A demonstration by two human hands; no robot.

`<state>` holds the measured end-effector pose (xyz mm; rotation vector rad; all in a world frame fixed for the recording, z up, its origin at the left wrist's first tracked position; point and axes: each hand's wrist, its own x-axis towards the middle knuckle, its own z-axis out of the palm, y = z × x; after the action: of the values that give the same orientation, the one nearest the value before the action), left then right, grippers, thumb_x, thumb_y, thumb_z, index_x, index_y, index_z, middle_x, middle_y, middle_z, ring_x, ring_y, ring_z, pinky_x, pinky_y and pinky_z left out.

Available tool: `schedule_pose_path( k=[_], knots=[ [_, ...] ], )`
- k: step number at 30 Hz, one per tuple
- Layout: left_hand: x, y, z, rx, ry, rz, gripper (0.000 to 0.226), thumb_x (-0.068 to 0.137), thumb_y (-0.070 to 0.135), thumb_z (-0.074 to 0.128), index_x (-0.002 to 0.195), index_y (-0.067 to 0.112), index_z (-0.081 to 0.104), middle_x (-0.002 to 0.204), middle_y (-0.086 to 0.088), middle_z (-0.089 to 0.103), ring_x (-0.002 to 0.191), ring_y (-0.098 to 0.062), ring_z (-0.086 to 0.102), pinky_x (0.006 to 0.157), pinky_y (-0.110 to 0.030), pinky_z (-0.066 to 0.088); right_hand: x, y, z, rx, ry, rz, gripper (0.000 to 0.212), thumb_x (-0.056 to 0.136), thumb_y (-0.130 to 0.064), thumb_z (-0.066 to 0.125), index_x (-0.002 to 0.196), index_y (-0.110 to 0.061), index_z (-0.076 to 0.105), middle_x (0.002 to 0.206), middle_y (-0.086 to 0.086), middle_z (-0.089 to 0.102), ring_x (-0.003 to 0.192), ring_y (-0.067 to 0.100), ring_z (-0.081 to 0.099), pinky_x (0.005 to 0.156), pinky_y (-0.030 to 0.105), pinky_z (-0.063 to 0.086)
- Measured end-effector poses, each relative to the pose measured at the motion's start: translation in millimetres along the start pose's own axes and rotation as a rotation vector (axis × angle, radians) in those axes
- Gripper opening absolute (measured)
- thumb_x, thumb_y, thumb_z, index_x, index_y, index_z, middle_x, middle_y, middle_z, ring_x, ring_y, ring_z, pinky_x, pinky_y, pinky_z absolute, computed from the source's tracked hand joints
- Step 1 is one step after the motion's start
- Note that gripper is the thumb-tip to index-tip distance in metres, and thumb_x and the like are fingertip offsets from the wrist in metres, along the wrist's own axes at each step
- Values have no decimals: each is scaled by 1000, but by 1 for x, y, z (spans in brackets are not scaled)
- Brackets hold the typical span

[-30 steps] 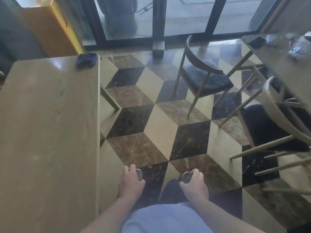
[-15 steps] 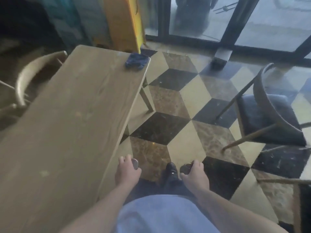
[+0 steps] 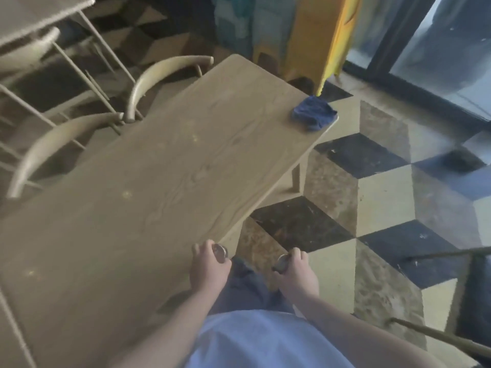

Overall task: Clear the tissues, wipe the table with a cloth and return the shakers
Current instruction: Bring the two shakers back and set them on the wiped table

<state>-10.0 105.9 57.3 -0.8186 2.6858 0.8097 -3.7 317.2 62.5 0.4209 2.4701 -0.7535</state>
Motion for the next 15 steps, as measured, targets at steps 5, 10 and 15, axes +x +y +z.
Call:
schedule_pose_path(
  k=[5, 10, 15],
  knots=[
    [46, -15, -15, -79, 53, -125, 36, 68, 25, 72, 96, 24, 50, 100, 3, 41, 83, -25, 53, 71, -35, 47, 46, -51, -8, -197, -66, -131, 43, 74, -43, 63, 103, -27, 37, 102, -6, 38, 81, 21, 54, 58, 33, 41],
    [88, -29, -37, -141, 144, -244, 34, 68, 27, 75, 90, 27, 48, 93, 6, 34, 87, -26, 56, 68, -34, 46, 90, -111, -19, -333, -51, -223, 41, 72, -45, 62, 101, -27, 38, 103, -6, 39, 86, 22, 60, 58, 32, 42],
    [105, -46, -53, -182, 186, -391, 32, 70, 25, 72, 95, 28, 51, 95, 7, 33, 93, -24, 55, 69, -33, 45, 126, -163, -14, -385, -63, -350, 27, 80, -43, 53, 93, -24, 38, 99, -4, 43, 79, 25, 60, 64, 36, 50]
  ],
)
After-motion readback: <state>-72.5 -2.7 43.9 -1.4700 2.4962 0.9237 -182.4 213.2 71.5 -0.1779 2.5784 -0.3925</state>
